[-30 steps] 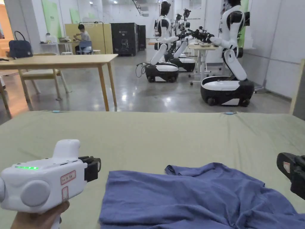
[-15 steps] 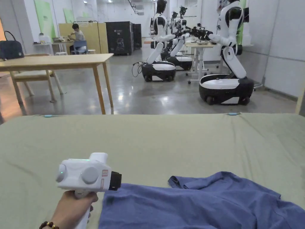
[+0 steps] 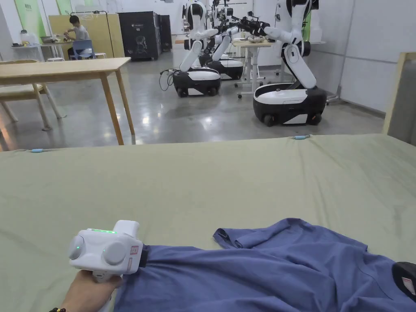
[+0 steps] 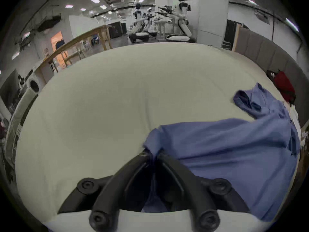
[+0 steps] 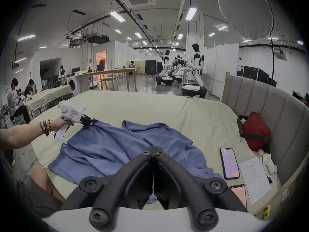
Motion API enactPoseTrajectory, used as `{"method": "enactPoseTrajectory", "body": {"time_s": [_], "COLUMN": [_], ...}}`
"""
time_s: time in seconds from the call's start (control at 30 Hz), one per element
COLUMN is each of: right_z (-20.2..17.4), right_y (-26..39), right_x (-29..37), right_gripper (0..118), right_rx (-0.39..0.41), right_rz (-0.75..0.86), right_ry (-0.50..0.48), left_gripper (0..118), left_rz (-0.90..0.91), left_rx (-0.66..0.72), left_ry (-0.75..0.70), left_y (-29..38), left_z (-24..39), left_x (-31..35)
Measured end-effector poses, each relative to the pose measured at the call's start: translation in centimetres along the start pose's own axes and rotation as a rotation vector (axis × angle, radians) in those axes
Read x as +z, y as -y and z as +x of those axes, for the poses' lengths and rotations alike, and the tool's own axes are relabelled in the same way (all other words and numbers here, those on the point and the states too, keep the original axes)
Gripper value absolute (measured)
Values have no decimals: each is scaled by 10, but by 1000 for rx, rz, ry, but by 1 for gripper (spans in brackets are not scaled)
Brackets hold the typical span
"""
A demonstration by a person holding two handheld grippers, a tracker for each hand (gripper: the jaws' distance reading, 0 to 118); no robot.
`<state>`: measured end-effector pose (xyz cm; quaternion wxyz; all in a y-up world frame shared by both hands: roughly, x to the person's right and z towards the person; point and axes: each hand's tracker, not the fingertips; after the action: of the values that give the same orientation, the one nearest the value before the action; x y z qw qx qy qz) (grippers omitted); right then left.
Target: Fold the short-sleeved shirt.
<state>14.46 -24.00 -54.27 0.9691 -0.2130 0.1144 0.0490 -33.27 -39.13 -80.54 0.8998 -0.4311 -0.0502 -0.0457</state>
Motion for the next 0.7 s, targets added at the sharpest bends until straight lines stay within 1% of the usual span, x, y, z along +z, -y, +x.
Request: {"method": "enactPoseTrajectory", "body": {"time_s": [0.07,0.13,0.17,0.23,0.27,0.3,0.4,0.43,0.47,0.53,0.57,0.6,0.67,0.7], "right_z": [1,8,15,33,49,61,92,99,108,115,118,119,119,119], "right_y": [0,-1,-1,1,8,13,39,47,58,75,85,95,109,114], "right_x": [-8,-13,-12,-10,-9,-10,-8,-9,-9,-11,-14,-19,-23,-27], "right_gripper": [1,1,1,1,1,1,3,9,34,99,111,109,109,107], "right_rx": [11,34,42,41,27,19,-8,-18,-22,-14,-21,-28,-24,-26], "right_rz": [-15,-39,-47,-66,-104,-148,-257,-285,-327,-390,-428,-469,-480,-505], "right_ry": [-4,6,21,99,158,183,194,194,190,189,191,193,163,160], "left_gripper": [2,2,2,2,2,2,2,2,2,2,2,2,2,2], "left_rz": [0,8,21,58,76,91,128,137,145,147,149,149,142,140], "left_rx": [-43,-39,-8,41,39,30,36,43,57,60,57,55,54,52], "left_ry": [-31,-22,7,74,66,60,70,76,90,93,90,88,85,83], "left_y": [2,1,0,1,1,0,2,2,5,7,8,10,12,13], "left_z": [8,9,7,7,8,9,14,15,23,28,31,35,39,41], "left_x": [4,15,23,42,52,59,77,81,92,98,99,103,105,106]}}
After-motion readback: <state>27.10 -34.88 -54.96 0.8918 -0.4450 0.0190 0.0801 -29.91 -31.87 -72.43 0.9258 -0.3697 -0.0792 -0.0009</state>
